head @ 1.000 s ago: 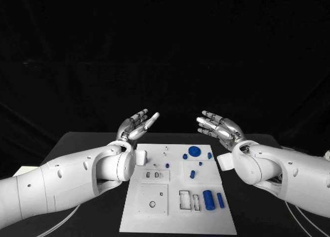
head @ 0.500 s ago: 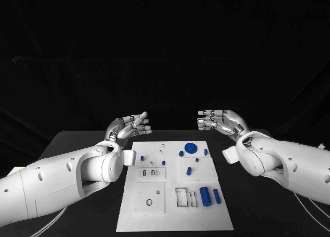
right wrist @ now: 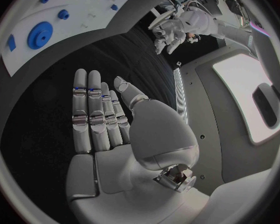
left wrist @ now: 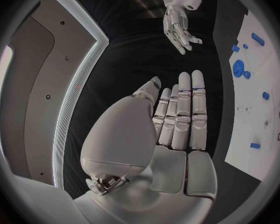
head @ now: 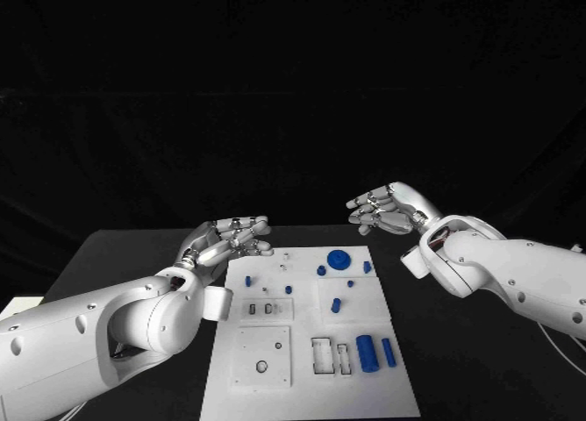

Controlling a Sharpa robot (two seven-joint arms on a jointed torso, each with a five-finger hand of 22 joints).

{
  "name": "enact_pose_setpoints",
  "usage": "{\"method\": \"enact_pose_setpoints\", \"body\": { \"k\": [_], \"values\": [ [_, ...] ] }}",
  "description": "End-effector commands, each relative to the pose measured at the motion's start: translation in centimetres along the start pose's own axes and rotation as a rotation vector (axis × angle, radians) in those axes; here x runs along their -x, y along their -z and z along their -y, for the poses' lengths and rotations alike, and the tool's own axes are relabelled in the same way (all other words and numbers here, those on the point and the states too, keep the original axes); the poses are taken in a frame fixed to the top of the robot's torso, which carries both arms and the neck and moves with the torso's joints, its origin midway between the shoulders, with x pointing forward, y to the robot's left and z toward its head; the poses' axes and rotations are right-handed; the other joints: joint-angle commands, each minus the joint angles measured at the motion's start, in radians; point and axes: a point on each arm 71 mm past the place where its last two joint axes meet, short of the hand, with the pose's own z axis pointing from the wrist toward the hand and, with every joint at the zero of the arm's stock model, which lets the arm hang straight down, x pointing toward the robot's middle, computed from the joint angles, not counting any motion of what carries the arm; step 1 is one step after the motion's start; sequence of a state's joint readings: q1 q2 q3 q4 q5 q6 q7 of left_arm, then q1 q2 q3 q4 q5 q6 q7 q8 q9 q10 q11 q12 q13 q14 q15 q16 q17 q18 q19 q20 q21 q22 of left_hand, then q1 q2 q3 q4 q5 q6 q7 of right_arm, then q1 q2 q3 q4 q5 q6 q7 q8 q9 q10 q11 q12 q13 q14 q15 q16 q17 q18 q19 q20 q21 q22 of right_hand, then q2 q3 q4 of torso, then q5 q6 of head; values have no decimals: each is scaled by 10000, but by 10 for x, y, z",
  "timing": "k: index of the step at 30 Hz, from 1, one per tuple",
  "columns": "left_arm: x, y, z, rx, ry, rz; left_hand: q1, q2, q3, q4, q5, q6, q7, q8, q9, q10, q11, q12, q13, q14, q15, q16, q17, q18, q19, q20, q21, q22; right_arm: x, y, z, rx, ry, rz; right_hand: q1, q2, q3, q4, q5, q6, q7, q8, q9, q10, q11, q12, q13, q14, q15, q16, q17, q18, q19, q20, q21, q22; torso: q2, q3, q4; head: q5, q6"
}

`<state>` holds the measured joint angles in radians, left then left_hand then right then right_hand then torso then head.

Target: Assemble the parts on the task board

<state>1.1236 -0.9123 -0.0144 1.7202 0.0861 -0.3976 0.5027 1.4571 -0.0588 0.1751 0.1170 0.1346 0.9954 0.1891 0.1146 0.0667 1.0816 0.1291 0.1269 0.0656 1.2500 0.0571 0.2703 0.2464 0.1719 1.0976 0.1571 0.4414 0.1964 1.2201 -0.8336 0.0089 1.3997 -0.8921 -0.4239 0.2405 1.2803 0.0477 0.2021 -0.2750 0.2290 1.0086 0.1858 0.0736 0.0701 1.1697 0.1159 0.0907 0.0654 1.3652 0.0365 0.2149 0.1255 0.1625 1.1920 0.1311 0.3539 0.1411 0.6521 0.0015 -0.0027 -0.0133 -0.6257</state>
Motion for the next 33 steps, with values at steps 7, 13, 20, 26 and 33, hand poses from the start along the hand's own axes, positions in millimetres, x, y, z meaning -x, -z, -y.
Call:
{"method": "enact_pose_setpoints", "body": {
  "k": [7, 13, 20, 26, 33],
  "values": [
    [-14, 12, 13, 4, 855, -736, -287, -89, 80, 41, -60, 74, 11, -215, -19, 71, 14, -250, -6, 147, 8, -3, 284, 87, 189, -4, 240, 127, -3, -11, -15, -76, 5488, -1764, -340, -659, 700, -16, 148, 997, -467, -84, 24, 923, -485, -266, 64, 1395, -631, 3818, 2710, 159, 1498, -732, 2699, 1510, 785, -22, 169, -144, 296],
    [-20, 16, 18, -27, 1023, -839, -345, -105, 75, 39, -62, 76, 15, -265, -18, 65, 18, -317, -5, 171, 8, -5, 372, 87, 223, -7, 310, 164, -9, -15, -29, 254, 6938, -2089, -575, -952, 993, 188, -380, 954, -516, -97, 24, 680, -527, -280, 68, 1510, -593, 6911, 5906, -103, 1844, -721, 4997, 3976, 1101, -70, 283, -281, 435],
    [-16, 19, 24, -200, 992, -718, -366, -111, 74, 34, -62, 68, 20, -293, -19, 55, 23, -351, -5, 174, 10, -11, 413, 86, 232, -7, 340, 180, -21, -17, -40, 644, 7675, -2596, -597, -1249, 1150, 553, -566, 874, -523, -92, 34, 298, -432, -277, 73, 1385, -498, 8519, 7570, -301, 1824, -617, 6741, 5931, 1312, -116, 388, -360, 438],
    [-11, 18, 30, -359, 900, -591, -388, -123, 68, 28, -64, 59, 23, -320, -20, 44, 28, -383, -5, 159, 16, -25, 448, 82, 225, -4, 359, 191, -28, -18, -45, 886, 8002, -2878, -487, -1367, 1255, 772, -576, 823, -540, -94, 39, 168, -404, -279, 70, 1336, -458, 9008, 8053, -371, 1745, -536, 7393, 6658, 1439, -146, 459, -409, 482],
    [-7, 17, 33, -424, 833, -482, -409, -129, 65, 24, -64, 53, 30, -343, -20, 35, 36, -411, -5, 138, 25, -43, 479, 79, 209, 0, 371, 198, -33, -17, -47, 930, 8259, -3250, -411, -1428, 1313, 921, -575, 806, -549, -87, 45, 120, -396, -277, 48, 1361, -432, 9363, 8430, -418, 1732, -500, 7792, 7129, 1546, -189, 549, -440, 457]
  ]
}}
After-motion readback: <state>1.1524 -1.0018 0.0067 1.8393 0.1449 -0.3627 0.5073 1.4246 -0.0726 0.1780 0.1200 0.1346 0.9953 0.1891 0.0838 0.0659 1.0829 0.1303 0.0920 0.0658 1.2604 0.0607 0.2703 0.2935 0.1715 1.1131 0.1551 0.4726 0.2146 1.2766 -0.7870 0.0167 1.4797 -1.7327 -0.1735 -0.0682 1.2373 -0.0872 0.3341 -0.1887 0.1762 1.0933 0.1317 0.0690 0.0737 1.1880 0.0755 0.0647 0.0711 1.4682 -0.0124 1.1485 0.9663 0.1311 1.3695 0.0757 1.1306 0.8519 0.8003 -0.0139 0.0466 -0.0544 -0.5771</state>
